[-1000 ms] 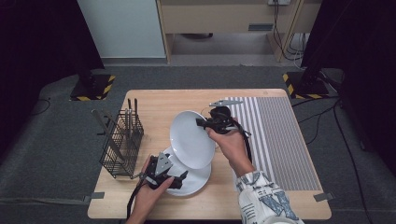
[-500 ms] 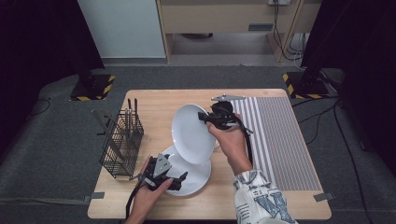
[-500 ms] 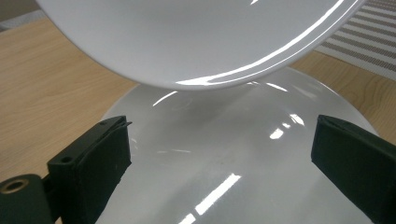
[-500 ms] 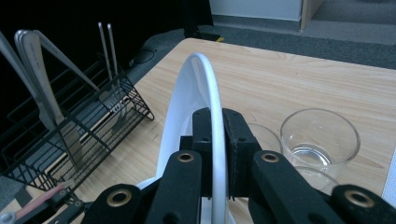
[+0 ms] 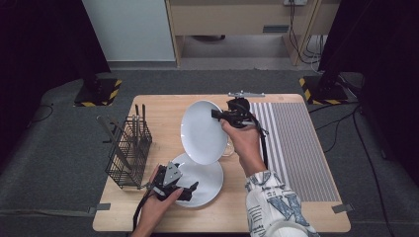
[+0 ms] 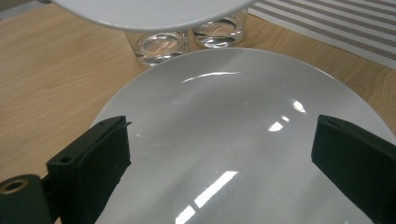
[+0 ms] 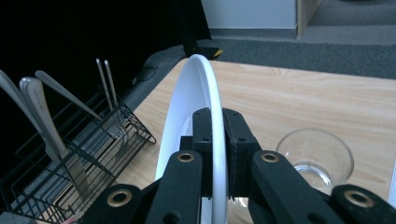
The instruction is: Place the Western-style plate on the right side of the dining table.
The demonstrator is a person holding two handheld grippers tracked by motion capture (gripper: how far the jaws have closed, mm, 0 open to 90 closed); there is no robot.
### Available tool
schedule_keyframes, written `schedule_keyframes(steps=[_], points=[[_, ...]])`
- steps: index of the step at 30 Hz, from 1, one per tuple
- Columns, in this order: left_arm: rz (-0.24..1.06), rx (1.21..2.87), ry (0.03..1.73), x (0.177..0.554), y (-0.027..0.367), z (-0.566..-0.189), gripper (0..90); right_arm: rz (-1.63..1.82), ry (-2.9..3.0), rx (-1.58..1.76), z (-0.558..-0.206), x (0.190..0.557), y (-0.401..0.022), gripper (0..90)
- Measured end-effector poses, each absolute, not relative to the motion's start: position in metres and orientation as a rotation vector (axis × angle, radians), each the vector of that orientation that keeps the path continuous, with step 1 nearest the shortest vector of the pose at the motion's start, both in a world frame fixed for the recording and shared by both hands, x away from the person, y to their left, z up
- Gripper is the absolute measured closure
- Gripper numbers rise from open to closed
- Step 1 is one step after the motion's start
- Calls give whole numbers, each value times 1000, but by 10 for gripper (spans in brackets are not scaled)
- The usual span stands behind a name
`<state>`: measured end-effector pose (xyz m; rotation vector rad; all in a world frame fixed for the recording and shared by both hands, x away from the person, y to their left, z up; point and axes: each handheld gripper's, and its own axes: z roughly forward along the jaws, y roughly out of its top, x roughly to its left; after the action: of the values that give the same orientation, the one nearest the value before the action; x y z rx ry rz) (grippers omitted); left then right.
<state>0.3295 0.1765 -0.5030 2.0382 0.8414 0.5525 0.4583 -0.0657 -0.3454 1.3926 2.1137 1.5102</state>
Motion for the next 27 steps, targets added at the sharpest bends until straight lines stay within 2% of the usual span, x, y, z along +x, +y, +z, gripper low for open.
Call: schedule_keyframes(steps=[6,27], points=[[551,2032,860,332,183,-503,39,1552,2064,1388,-332,465,-69,853],[536,2004,879,333,190,-499,35,1636,1965,1411,-337,476,-76,858]])
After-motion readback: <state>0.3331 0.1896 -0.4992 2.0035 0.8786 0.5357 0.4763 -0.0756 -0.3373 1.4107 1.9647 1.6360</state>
